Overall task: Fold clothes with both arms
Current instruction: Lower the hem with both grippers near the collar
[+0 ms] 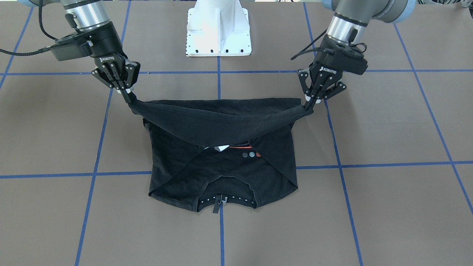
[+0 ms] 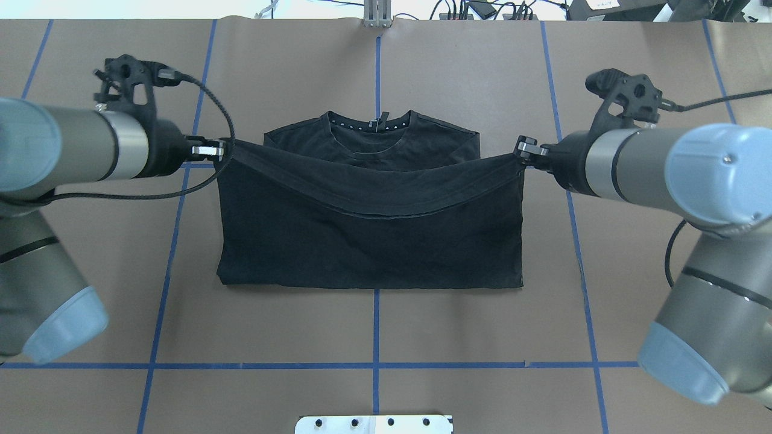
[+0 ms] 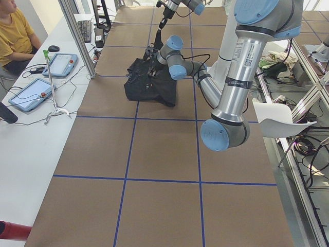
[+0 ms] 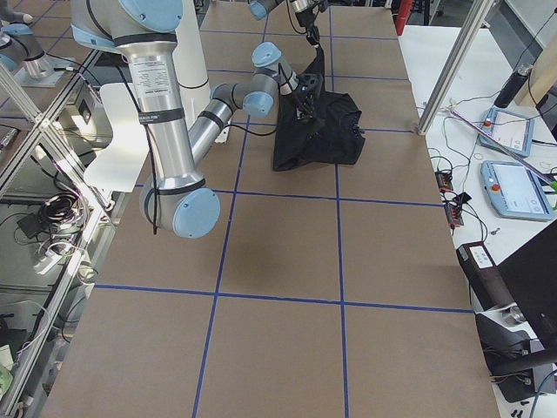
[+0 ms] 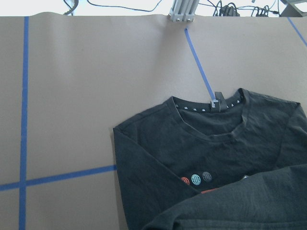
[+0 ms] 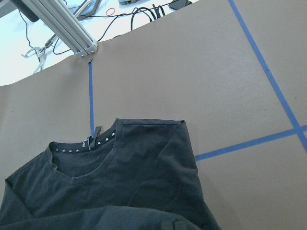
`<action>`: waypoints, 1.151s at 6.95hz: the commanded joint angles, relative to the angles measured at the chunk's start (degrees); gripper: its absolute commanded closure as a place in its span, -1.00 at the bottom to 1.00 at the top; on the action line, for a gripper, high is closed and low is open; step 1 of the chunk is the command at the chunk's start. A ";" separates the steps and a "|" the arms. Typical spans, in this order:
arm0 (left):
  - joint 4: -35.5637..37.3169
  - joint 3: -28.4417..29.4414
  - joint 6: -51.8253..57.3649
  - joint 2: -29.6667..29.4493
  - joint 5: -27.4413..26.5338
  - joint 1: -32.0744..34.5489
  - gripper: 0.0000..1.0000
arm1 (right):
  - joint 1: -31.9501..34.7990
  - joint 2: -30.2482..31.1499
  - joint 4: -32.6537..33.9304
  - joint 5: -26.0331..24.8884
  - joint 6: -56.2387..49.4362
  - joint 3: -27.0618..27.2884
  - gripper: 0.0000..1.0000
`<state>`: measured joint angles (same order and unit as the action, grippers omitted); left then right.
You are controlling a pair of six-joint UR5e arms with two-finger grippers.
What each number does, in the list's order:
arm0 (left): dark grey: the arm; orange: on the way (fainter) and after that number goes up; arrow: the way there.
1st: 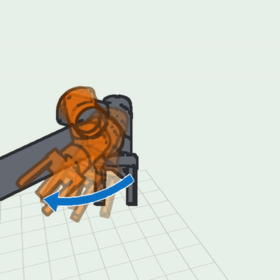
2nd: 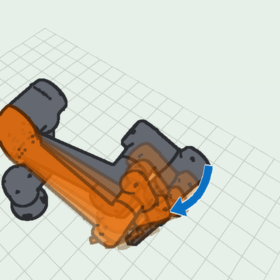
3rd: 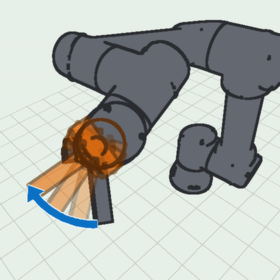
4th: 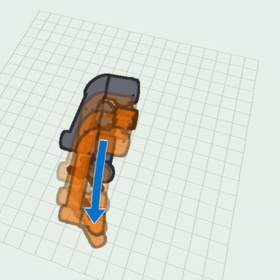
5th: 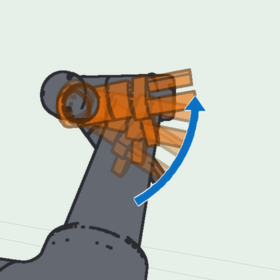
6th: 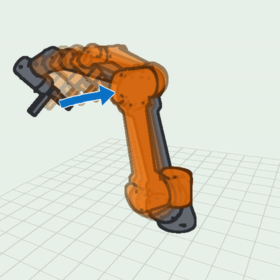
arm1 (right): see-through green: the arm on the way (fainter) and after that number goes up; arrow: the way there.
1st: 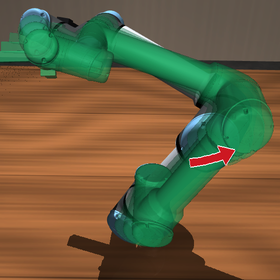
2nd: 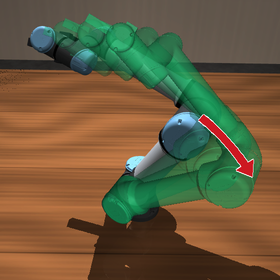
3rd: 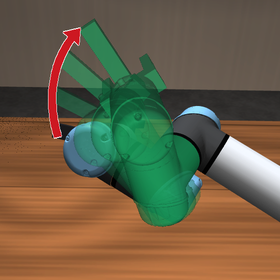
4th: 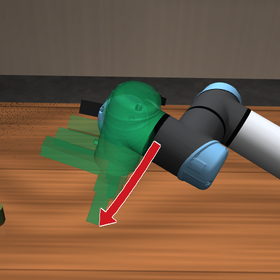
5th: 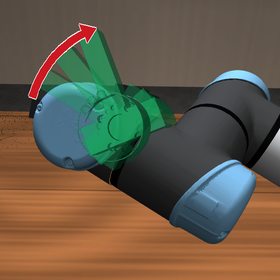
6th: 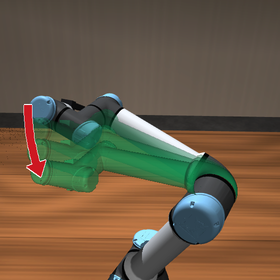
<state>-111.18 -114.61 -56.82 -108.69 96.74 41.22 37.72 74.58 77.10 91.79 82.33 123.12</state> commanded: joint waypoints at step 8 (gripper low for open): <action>-8.87 31.56 11.02 -10.75 -4.90 1.41 1.00 | 2.53 -9.55 0.24 0.76 -6.22 -23.72 1.00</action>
<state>-118.80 -84.16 -47.28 -119.32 91.87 42.65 40.32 65.07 77.42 92.48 76.99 99.77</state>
